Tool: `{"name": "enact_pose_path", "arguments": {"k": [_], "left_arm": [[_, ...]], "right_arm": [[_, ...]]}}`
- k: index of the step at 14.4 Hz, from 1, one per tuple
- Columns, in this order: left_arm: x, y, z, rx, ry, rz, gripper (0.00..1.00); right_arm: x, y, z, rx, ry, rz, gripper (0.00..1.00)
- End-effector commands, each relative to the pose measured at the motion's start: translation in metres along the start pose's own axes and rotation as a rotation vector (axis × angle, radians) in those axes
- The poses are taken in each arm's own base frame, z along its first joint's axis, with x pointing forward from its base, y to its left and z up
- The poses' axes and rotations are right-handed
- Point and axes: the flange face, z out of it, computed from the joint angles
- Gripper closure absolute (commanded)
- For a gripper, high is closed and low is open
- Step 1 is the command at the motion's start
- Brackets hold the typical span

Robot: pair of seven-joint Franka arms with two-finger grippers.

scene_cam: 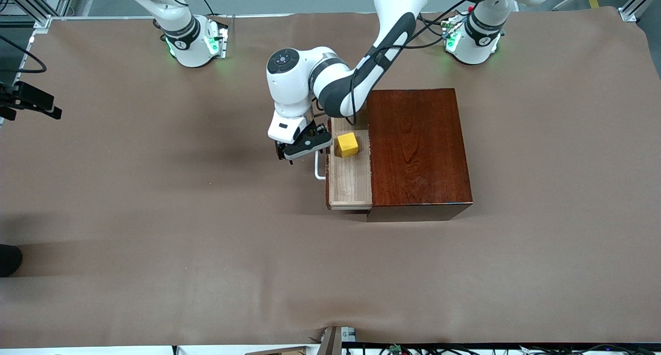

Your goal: Open drawer, take yellow block, close drawer

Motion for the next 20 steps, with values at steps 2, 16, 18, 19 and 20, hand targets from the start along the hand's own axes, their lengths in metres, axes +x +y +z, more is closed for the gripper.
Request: {"name": "enact_pose_path", "arguments": {"k": [2,16,18,19,20], "left_arm": [[-0.015,0.006,-0.023,0.009,-0.021,-0.026,0.0],[0.151,-0.117,-0.264,0.06,0.033,-0.131,0.0],[0.184,-0.154,-0.286,0.104,0.013,-0.112,0.0],[0.201,-0.171,-0.299,0.098,0.006,-0.101,0.0],[0.217,-0.191,-0.307,0.119,-0.009,-0.084,0.0]], "right_arm": [[0.004,0.003,-0.001,0.001,0.004,-0.008,0.0],[0.012,-0.087,0.009,-0.001,-0.017,0.247,0.0],[0.009,-0.117,0.011,-0.006,-0.018,0.286,0.0],[0.008,-0.126,0.012,-0.008,-0.021,0.323,0.0],[0.007,-0.135,0.016,-0.012,-0.029,0.342,0.0]]}}
